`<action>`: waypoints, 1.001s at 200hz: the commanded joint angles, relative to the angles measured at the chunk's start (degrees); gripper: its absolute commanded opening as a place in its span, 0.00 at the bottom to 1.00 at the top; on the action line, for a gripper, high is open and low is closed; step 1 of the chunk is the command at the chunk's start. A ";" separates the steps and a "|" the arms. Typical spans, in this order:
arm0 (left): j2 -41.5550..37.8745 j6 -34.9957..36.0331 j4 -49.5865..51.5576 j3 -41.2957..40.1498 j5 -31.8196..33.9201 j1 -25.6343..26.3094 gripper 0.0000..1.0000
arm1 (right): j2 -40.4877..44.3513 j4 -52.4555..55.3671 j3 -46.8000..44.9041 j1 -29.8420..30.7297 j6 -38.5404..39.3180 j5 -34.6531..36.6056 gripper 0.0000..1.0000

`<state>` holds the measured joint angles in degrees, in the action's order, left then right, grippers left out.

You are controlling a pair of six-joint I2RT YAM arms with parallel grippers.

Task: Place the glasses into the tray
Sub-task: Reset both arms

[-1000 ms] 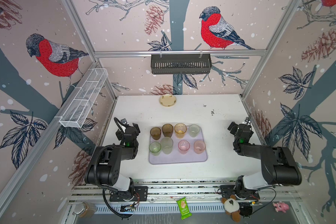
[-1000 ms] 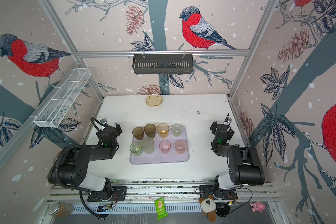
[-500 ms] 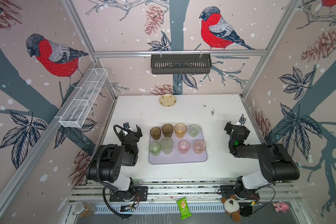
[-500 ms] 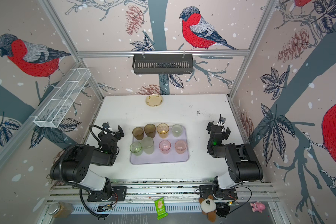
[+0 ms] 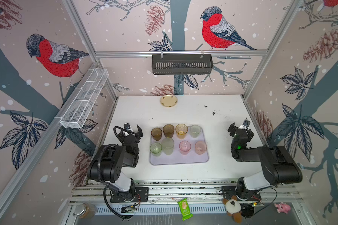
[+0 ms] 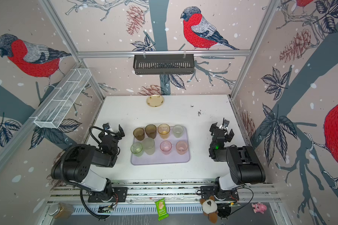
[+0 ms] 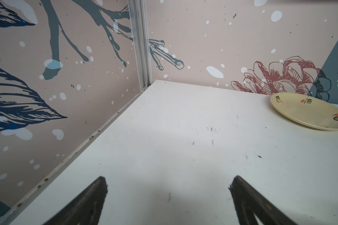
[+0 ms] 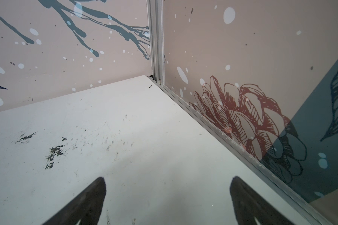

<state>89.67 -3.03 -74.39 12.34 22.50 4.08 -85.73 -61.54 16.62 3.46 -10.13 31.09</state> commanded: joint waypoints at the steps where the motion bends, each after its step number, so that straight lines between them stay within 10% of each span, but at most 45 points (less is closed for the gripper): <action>1: -0.11 0.37 -3.52 -0.17 -0.13 0.06 0.99 | 0.69 -4.23 -1.05 -0.30 0.84 -2.34 1.00; 65: -0.11 0.39 -3.71 -0.21 -0.09 0.05 0.99 | -3.25 -23.46 -8.91 -1.53 3.56 -11.02 1.00; 85: -0.11 0.47 -3.79 -0.38 -0.04 0.05 0.99 | -0.86 -9.39 -3.95 -0.91 2.35 -9.34 1.00; 200: 0.24 1.80 -4.00 -0.01 1.24 1.37 0.99 | -2.77 -16.44 -5.90 -0.56 3.51 -8.86 1.00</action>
<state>89.80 -2.52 -74.72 12.03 22.68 5.39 -88.53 -75.53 10.87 2.85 -7.31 21.71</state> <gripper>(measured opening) 0.992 0.998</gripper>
